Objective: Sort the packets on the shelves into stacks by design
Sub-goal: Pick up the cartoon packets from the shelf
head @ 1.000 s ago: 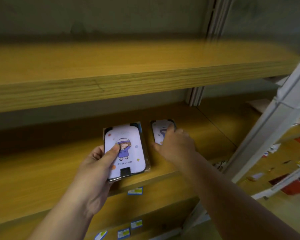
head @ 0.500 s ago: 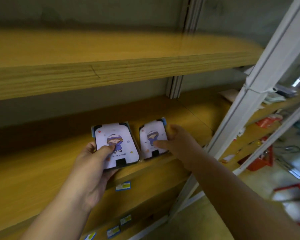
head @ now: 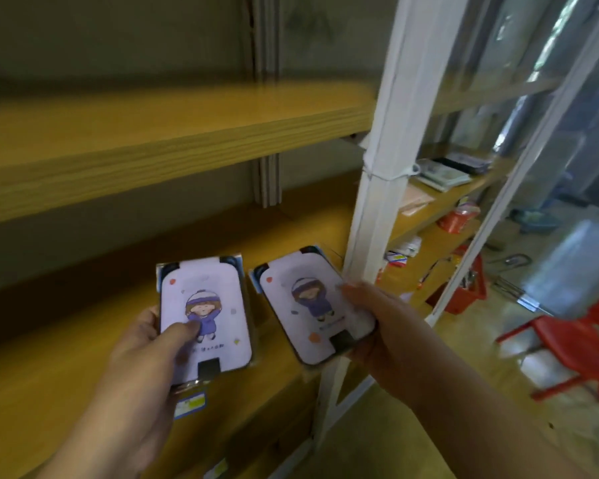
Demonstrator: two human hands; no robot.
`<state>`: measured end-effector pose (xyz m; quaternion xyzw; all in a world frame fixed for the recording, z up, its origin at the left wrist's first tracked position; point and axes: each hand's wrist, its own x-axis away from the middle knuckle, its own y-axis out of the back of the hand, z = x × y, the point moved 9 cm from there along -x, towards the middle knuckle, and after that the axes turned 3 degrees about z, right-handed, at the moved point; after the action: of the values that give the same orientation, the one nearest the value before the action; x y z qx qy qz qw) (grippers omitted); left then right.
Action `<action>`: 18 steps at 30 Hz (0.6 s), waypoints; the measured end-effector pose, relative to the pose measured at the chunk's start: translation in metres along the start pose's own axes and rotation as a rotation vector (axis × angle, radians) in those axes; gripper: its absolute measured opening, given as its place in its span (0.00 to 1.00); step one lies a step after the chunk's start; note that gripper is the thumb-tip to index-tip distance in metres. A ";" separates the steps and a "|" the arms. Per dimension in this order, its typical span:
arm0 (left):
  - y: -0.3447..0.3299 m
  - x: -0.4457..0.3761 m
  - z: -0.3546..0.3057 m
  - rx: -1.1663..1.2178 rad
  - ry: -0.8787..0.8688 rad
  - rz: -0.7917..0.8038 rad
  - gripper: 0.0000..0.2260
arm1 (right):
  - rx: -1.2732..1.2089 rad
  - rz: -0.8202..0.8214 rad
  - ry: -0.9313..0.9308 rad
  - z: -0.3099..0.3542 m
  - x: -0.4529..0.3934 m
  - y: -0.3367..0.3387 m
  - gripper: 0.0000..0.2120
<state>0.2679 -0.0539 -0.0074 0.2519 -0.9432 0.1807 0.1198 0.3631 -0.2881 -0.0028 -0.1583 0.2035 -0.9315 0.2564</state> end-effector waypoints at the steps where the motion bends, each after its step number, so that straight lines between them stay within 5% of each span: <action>1: -0.013 0.003 0.001 -0.022 -0.006 0.004 0.07 | -0.018 -0.007 0.016 0.006 0.006 0.008 0.18; 9: -0.123 0.029 0.019 -0.188 -0.061 -0.008 0.12 | -0.008 -0.046 0.143 0.062 0.058 0.084 0.23; 18: -0.264 0.068 0.075 0.010 0.029 0.147 0.12 | -0.181 -0.012 0.206 0.119 0.107 0.204 0.22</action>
<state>0.3371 -0.3266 0.0207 0.1800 -0.9563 0.1973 0.1188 0.4073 -0.5421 0.0263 -0.0857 0.3110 -0.9222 0.2133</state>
